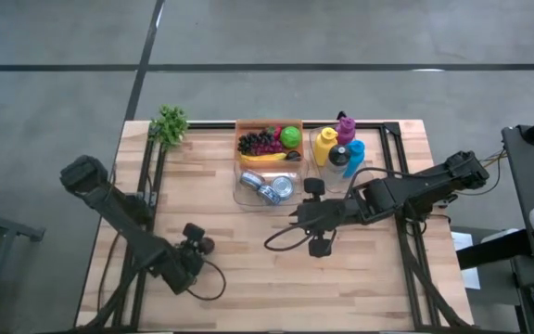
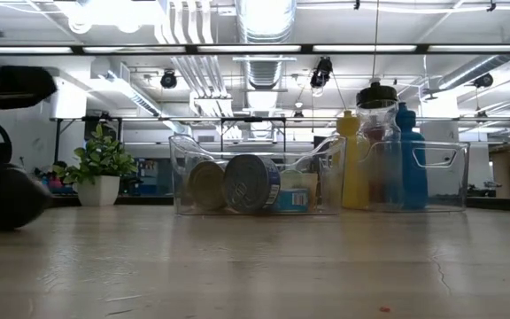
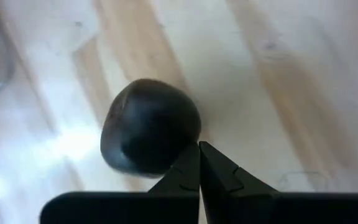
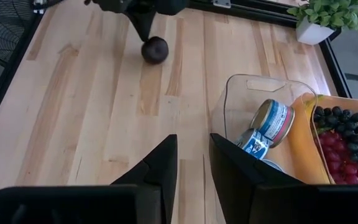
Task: Pick & Place Food Item
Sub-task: Put the plum into the orange bin
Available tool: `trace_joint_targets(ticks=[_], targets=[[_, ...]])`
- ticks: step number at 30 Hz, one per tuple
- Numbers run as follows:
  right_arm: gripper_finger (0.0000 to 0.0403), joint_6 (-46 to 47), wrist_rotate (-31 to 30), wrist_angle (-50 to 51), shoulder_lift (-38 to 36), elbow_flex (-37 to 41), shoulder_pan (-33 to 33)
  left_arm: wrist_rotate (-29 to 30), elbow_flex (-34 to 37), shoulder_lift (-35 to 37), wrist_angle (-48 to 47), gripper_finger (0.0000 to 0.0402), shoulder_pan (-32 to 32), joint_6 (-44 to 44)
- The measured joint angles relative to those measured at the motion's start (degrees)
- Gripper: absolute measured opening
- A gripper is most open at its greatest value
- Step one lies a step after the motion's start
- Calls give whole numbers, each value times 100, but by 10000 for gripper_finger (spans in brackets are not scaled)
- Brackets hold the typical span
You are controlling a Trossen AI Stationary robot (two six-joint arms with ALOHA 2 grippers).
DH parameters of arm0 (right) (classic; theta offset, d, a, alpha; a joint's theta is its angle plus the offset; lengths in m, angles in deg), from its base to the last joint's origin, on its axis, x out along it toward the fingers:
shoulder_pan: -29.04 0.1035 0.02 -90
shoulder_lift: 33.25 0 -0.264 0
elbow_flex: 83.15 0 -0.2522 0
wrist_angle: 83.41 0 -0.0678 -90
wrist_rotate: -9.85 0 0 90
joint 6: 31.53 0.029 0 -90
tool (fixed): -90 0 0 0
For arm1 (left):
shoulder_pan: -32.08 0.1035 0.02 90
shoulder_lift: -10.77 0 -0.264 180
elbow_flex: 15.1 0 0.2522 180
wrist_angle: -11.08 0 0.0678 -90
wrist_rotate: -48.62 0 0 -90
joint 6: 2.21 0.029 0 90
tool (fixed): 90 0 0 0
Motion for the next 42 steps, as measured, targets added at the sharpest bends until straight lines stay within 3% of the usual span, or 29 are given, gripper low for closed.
trace_joint_targets(ticks=[12,24,42], targets=[[66,0,5,-7,0,0,2,207,0,0,-16,1,593,453],[73,19,9,-18,0,2,4,-15,-127,153,-665,1,590,-141],[83,2,11,-16,-2,2,4,270,-503,570,-375,1,669,-125]])
